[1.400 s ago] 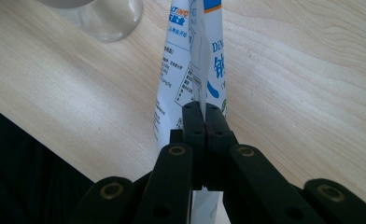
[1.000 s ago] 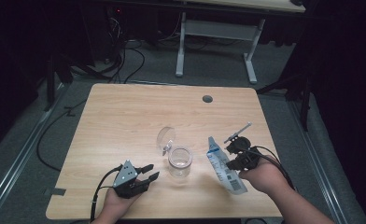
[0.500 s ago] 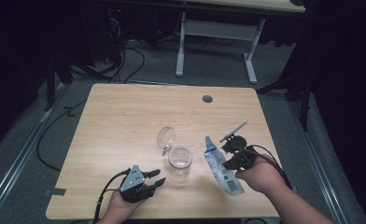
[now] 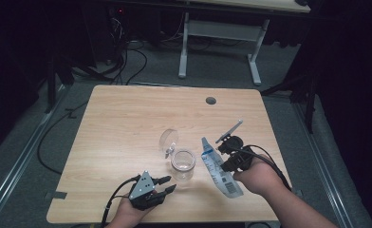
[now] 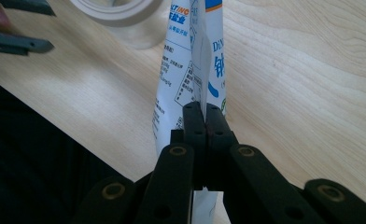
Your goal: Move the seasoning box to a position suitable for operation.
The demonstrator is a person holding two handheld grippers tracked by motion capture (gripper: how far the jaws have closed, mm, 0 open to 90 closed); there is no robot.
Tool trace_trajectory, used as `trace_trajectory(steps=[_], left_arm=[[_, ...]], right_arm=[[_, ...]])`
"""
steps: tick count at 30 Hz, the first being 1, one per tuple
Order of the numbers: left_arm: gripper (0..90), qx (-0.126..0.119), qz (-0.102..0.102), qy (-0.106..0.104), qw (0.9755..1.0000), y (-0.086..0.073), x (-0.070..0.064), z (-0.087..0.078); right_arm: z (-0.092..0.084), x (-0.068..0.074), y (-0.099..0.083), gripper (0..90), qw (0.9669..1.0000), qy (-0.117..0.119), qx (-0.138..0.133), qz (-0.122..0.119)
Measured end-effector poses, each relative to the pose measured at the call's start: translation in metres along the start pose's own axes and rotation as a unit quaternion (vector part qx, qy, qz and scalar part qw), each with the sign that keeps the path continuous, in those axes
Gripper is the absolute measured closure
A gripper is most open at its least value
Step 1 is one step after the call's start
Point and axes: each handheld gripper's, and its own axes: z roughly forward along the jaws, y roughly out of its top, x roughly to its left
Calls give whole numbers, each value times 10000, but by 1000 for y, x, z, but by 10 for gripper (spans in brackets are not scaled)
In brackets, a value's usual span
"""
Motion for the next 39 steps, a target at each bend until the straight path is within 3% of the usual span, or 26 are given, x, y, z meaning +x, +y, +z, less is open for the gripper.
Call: trace_trajectory(steps=[7, 13, 15, 21, 26, 31, 34, 39], left_arm=[[621, -47, -60, -169, 9998, 9, -9, 11], [628, 38, 201, -355, 9992, 25, -17, 26], [627, 32, 190, -390, 9991, 27, -20, 31], [576, 52, 198, -488, 9986, 24, -32, 43], [553, -83, 122, -528, 9985, 25, -38, 48], [534, -73, 153, -609, 9980, 23, -42, 49], [514, -33, 272, -658, 9975, 20, -46, 47], [470, -2, 265, -757, 9968, 18, -49, 51]], right_arm=[[-4, 11, 7, 900, 9999, 22, -26, -104], [-6, 15, 10, 900, 9997, 180, -161, -97], [-5, 15, 10, 900, 9997, 196, -145, -92], [-4, 18, 11, 900, 9998, 177, -35, -95], [-7, 20, 13, 900, 9996, 175, -69, -198], [-9, 27, 15, 900, 9996, 170, -101, -201], [-10, 32, 15, 900, 9996, 149, -98, -220], [-10, 38, 15, 900, 9996, 179, -71, -192]])
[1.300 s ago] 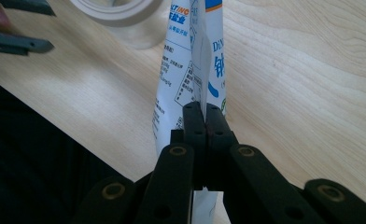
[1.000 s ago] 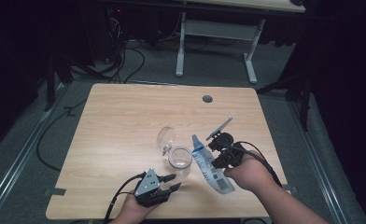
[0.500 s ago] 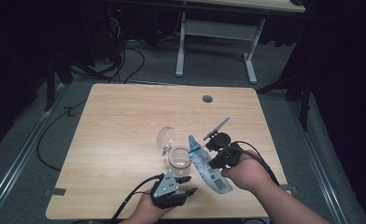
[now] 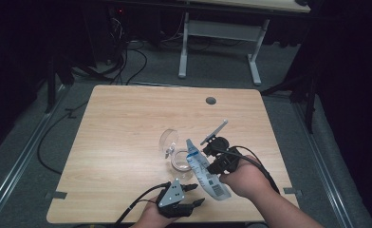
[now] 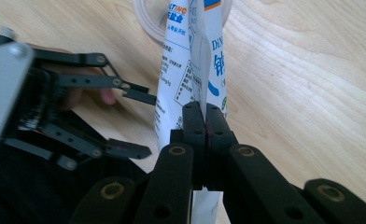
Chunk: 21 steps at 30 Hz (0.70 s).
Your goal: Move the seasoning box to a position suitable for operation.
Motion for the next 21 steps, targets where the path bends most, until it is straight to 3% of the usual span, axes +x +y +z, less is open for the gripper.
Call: trace_trajectory(steps=[6, 13, 16, 21], left_arm=[[424, 69, -7, -89, 9999, 1, -6, 12], [408, 68, -119, 62, 9999, 5, -8, 19], [406, 62, -57, 182, 9998, 6, -10, 20], [413, 40, 63, 199, 9998, 6, -14, 23]], right_arm=[[0, 5, 0, 900, 10000, 68, -7, -36], [-1, 11, 2, 900, 9998, 152, -41, -77], [-2, 13, 2, 900, 9998, 183, -58, -62], [-2, 14, 3, 900, 9998, 158, -117, -57]])
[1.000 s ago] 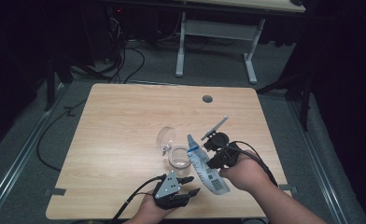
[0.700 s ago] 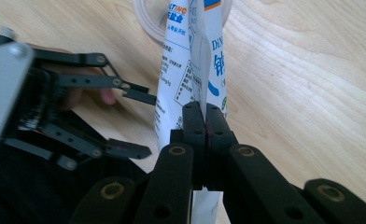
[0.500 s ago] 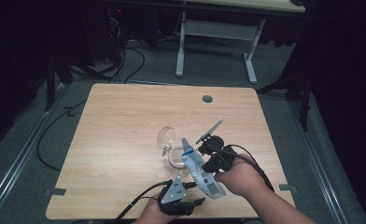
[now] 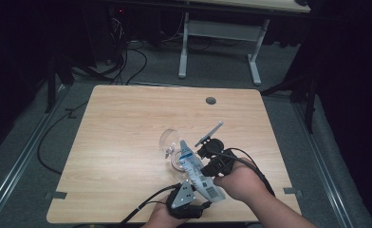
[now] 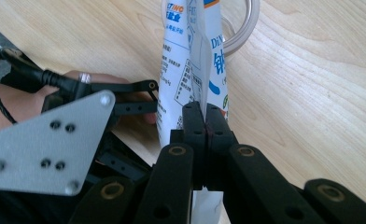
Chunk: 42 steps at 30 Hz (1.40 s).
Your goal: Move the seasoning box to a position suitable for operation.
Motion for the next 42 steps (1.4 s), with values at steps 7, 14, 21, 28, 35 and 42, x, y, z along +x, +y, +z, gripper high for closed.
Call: trace_trajectory(steps=[7, 14, 21, 28, 35, 42], left_arm=[[498, -74, -31, 155, 9998, 4, 0, -2], [599, -73, -100, 178, 9998, 7, 0, -6], [619, 2, -97, 68, 9999, 11, 3, -6], [625, 7, -104, 27, 9999, 14, 4, -7], [626, -55, -108, 24, 9999, 19, 5, -7], [626, 0, 90, 18, 10000, 26, 8, -10]], right_arm=[[-1, 0, 2, 900, 10000, 5, -18, 32], [-2, 0, 3, 900, 10000, -74, -46, -39], [0, -1, 7, 900, 9999, -101, -83, -83], [1, 0, 9, 900, 9995, -196, -124, -197], [-4, -2, 13, 900, 9993, -200, -104, -300], [-10, -10, 16, 900, 9997, -95, -116, -190]])
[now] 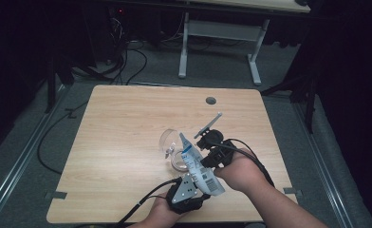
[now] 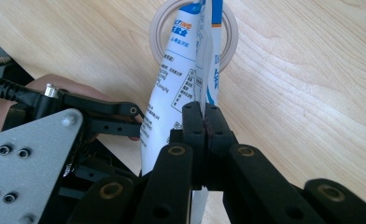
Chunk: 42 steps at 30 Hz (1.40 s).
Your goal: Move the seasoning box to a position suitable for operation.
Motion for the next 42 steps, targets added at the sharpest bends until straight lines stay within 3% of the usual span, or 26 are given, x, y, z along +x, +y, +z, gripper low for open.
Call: trace_trajectory(steps=[3, 9, 16, 42], left_arm=[[626, -5, -72, -58, 10000, -2, 0, 2], [626, -32, -195, -159, 9997, 0, 0, 5], [620, -8, -93, -158, 9998, 0, 0, 3], [610, -153, -166, -219, 9995, 4, 1, -3]], right_arm=[[3, -3, -1, 900, 10000, 78, -21, 28], [6, -3, 1, 900, 9999, -68, 49, -87], [8, -3, 3, 900, 9998, -112, 55, -180], [5, 6, 13, 900, 9994, -219, 66, -276]])
